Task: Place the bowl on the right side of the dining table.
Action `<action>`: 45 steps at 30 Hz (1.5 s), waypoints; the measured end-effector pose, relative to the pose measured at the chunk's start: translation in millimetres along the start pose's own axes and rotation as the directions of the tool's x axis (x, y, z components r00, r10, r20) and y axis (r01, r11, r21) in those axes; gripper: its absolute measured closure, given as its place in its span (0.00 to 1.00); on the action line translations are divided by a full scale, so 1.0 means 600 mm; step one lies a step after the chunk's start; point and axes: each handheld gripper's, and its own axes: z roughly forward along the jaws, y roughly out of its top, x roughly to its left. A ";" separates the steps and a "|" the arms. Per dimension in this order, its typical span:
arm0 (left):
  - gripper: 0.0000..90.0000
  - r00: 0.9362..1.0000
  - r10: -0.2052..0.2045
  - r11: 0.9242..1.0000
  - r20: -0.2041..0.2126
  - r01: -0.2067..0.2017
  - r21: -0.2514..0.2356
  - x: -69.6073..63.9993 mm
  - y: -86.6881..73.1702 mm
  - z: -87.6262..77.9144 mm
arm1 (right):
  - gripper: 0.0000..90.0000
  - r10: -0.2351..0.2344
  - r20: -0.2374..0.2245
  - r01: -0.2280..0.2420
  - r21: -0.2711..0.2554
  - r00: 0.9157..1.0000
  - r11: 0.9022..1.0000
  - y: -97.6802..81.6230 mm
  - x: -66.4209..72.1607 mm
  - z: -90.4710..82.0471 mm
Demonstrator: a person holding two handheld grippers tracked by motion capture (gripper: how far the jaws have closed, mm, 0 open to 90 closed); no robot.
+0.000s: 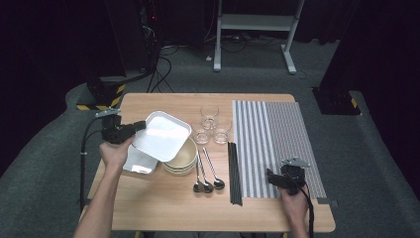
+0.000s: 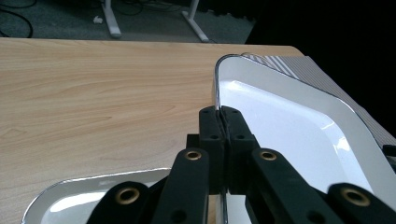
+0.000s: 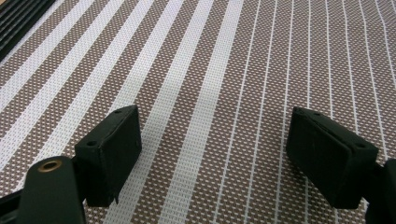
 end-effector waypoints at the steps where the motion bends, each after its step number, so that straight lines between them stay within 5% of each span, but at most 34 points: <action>1: 0.98 1.000 0.000 1.000 0.002 0.000 -0.001 -0.001 0.001 0.000 | 0.20 0.000 0.000 0.000 0.000 1.000 1.000 0.000 0.000 0.000; 45: 0.98 0.998 0.044 0.999 0.047 -0.045 0.012 -0.049 0.011 0.033 | 0.20 0.001 0.000 -0.001 0.000 1.000 1.000 0.000 0.000 0.000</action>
